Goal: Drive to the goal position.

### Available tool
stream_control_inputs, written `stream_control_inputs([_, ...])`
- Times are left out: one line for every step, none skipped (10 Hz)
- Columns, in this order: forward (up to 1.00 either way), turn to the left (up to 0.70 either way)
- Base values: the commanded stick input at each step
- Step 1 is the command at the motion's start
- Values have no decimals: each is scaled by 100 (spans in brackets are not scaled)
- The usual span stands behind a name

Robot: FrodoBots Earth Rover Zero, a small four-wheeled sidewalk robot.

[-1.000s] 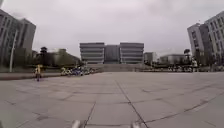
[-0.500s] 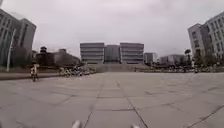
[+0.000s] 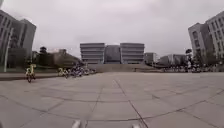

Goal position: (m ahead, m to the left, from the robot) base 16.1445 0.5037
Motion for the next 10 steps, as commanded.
stream_control_inputs([70, 0])
stream_control_inputs([70, 0])
stream_control_inputs([70, 0])
stream_control_inputs([70, 0])
stream_control_inputs([70, 0])
stream_control_inputs([70, 0])
stream_control_inputs([70, 0])
stream_control_inputs([70, 0])
stream_control_inputs([70, 0])
stream_control_inputs([70, 0])
